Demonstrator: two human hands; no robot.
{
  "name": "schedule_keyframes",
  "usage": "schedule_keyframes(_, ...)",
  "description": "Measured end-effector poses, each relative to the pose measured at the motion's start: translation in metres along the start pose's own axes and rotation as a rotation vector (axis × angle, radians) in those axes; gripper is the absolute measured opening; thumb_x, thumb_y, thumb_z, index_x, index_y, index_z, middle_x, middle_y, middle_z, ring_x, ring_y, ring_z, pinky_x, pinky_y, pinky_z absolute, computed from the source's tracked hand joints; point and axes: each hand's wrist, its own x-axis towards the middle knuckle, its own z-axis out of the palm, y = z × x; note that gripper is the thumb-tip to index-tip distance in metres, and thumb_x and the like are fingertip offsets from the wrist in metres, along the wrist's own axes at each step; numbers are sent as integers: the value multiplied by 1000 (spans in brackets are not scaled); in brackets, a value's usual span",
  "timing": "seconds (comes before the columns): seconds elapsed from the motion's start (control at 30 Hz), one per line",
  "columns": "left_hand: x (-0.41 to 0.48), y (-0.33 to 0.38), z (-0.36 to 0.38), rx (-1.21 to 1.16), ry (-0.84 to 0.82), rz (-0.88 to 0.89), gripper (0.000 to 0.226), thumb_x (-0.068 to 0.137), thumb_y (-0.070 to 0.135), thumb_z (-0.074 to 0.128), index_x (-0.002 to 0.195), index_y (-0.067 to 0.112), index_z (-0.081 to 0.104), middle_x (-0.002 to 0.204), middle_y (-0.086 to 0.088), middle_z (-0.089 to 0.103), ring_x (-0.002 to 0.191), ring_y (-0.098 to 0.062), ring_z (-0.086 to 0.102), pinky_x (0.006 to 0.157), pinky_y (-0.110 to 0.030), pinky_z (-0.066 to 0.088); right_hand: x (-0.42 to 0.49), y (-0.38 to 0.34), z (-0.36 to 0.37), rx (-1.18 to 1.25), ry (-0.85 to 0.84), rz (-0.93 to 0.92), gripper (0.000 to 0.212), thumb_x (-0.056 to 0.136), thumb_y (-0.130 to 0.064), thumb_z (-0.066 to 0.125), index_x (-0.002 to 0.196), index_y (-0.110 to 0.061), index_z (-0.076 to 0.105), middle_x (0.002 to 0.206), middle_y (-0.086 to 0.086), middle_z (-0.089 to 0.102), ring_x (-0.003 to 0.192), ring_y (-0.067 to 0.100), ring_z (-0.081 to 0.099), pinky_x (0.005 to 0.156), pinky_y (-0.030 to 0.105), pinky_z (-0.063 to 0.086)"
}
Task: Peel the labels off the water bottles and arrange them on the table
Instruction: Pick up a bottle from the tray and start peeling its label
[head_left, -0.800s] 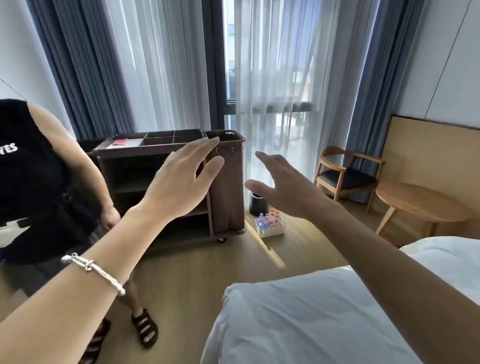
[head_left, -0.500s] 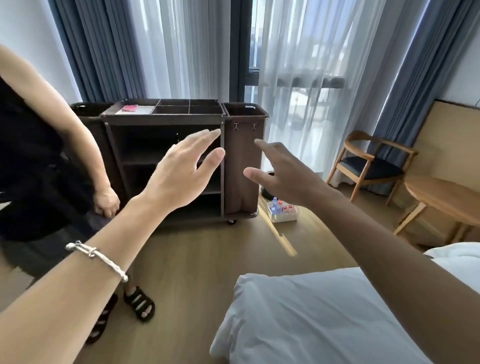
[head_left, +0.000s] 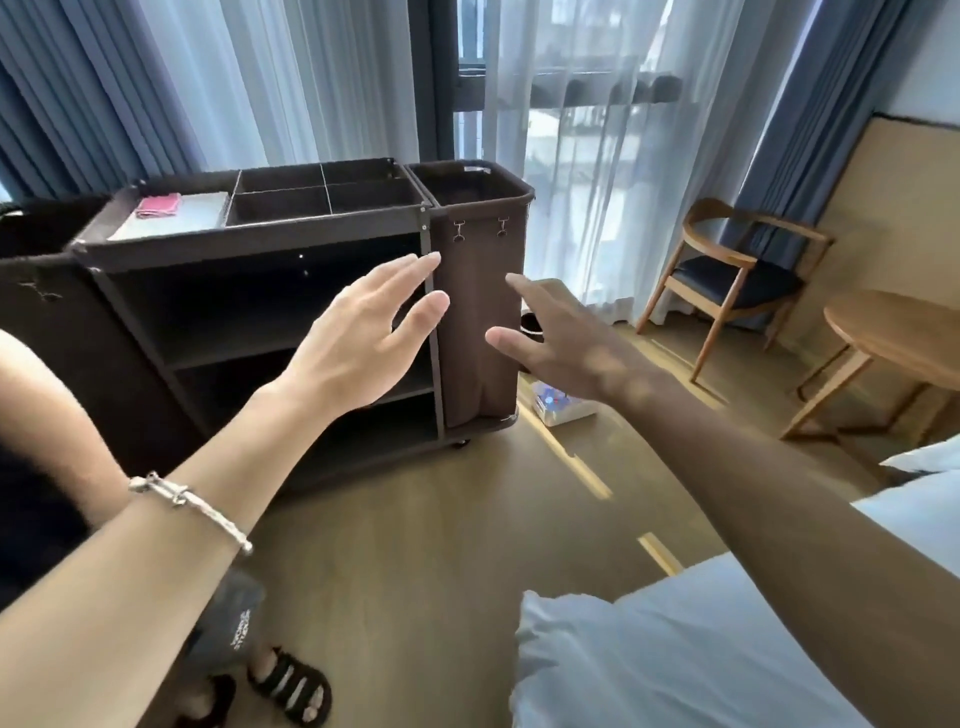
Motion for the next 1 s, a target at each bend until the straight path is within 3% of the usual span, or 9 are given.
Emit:
schedule_keyframes(0.13, 69, -15, 30, -25, -58, 64, 73, 86, 75, 21, 150, 41, 31, 157, 13, 33, 145, -12, 29, 116, -46, 33, 44, 43, 1, -43, 61, 75, 72, 96, -55, 48, 156, -26, 19, 158, -1, 27, 139, 16, 35, 96, 26, 28)
schedule_keyframes(0.37, 204, -44, 113, -30, -170, 145, 67, 91, 70, 24, 151, 40, 30, 159, 12, 30, 147, -11, 24, 118, -46, 29, 147, 153, 7, -88, 110, 212, 70, 95, -57, 48, 153, -27, 25, 160, -2, 25, 144, 19, 29, 108, 43, 38)
schedule_keyframes(0.5, 306, -50, 152, -46, -272, 144, 62, 95, 61, 29, 152, 38, 29, 159, 12, 30, 147, -11, 24, 119, -45, 27, 222, 213, -13, -62, 111, 297, 67, 96, -54, 49, 152, -24, 29, 160, 0, 25, 145, 22, 30, 110, 43, 36)
schedule_keyframes(0.7, 427, -62, 194, -95, -279, 164, 64, 91, 63, 27, 151, 41, 29, 159, 14, 29, 147, -9, 23, 120, -38, 20, 321, 282, -43, -94, 64, 333, 65, 97, -52, 49, 152, -23, 30, 160, 1, 25, 144, 22, 31, 112, 44, 36)
schedule_keyframes(1.0, 603, -89, 281, -194, -319, 228, 54, 98, 57, 32, 150, 44, 28, 158, 18, 29, 145, -5, 24, 106, -24, 18, 440, 390, -66, -113, 33, 392, 65, 97, -53, 49, 152, -26, 29, 161, -1, 24, 146, 20, 29, 113, 42, 34)
